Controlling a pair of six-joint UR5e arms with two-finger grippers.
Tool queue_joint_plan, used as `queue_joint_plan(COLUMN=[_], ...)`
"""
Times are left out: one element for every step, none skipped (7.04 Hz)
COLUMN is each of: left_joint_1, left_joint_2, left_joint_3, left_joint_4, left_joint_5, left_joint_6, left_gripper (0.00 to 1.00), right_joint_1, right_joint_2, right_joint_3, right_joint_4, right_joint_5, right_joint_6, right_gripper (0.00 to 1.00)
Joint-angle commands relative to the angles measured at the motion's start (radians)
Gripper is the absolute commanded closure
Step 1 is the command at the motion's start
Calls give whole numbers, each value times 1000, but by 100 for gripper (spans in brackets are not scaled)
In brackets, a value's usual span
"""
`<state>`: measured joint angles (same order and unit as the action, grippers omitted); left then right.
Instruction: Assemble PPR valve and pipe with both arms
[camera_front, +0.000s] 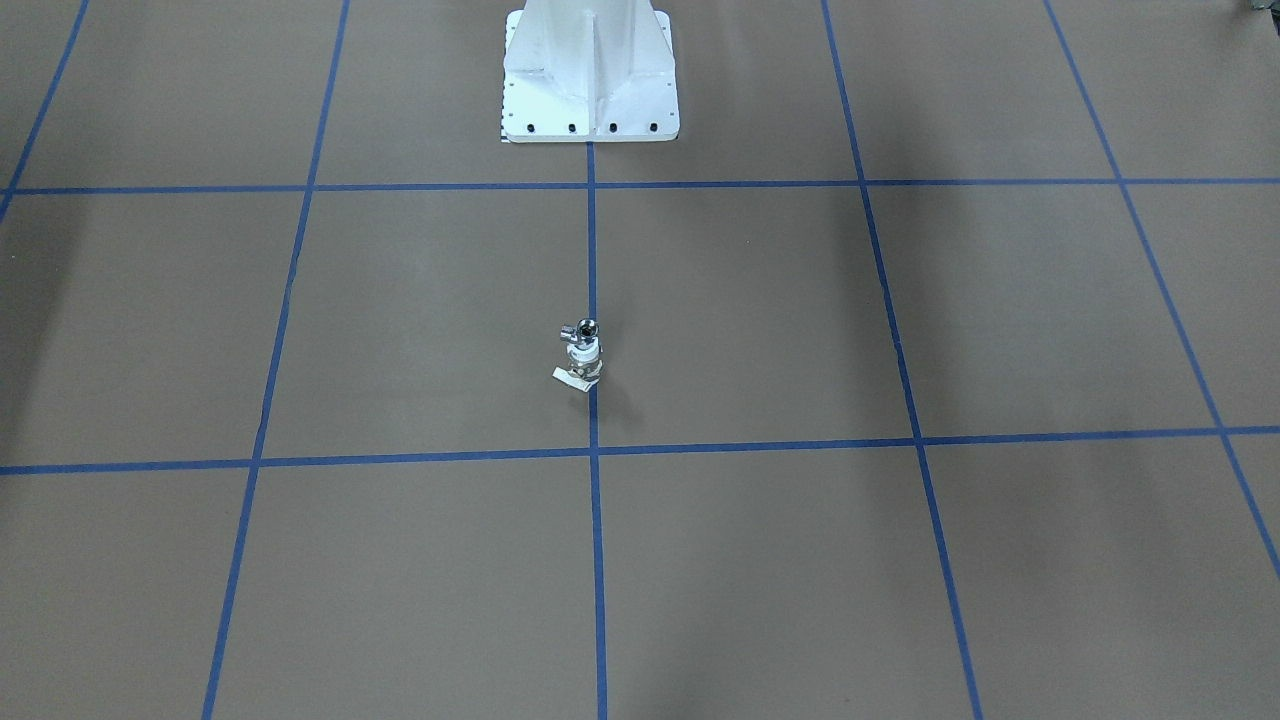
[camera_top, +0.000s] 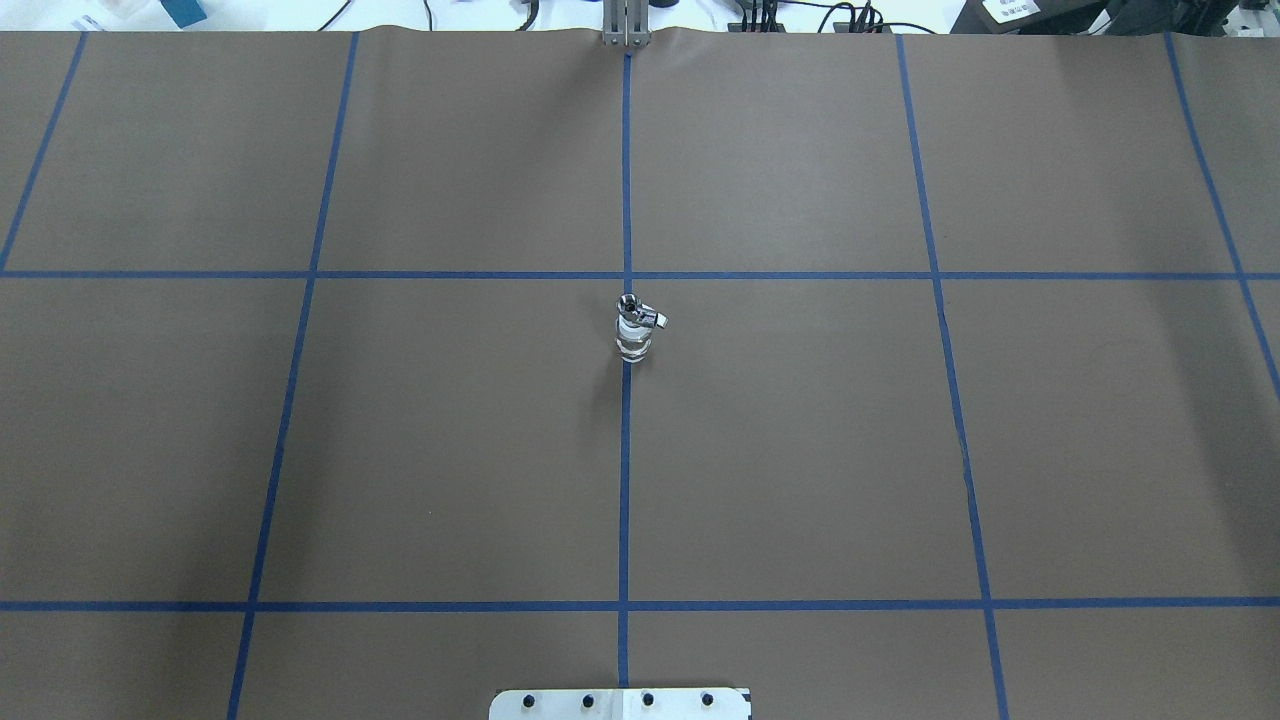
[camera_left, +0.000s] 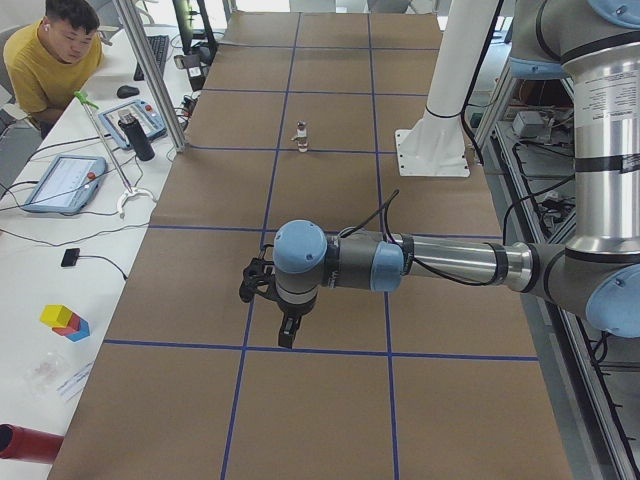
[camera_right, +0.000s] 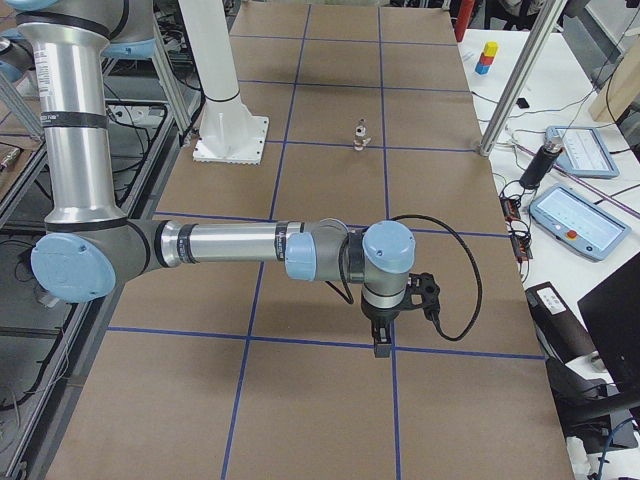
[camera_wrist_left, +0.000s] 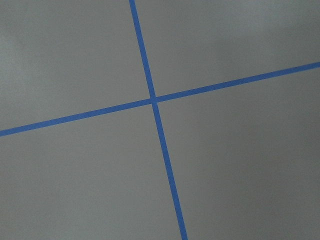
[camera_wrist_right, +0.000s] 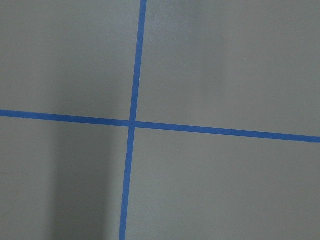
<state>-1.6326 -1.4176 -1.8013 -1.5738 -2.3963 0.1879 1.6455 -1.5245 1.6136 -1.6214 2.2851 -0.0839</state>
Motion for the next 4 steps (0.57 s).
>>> queue_joint_plan(left_joint_1=[-6, -6, -7, -6], left_joint_2=[29, 32, 37, 40], left_joint_3=[-4, -4, -4, -4], left_joint_4=[-5, -5, -5, -5], left_joint_5=[5, 5, 6, 6], left_joint_6=[4, 4, 4, 4], left_gripper=[0, 0, 0, 0], right_joint_1=[0, 0, 0, 0], right_joint_2=[-2, -2, -3, -5], right_joint_3=[8, 8, 8, 6], right_joint_4=[0, 0, 0, 0], right_joint_5=[-1, -1, 0, 1], right_joint_6=[18, 18, 18, 16], right_gripper=[0, 0, 0, 0])
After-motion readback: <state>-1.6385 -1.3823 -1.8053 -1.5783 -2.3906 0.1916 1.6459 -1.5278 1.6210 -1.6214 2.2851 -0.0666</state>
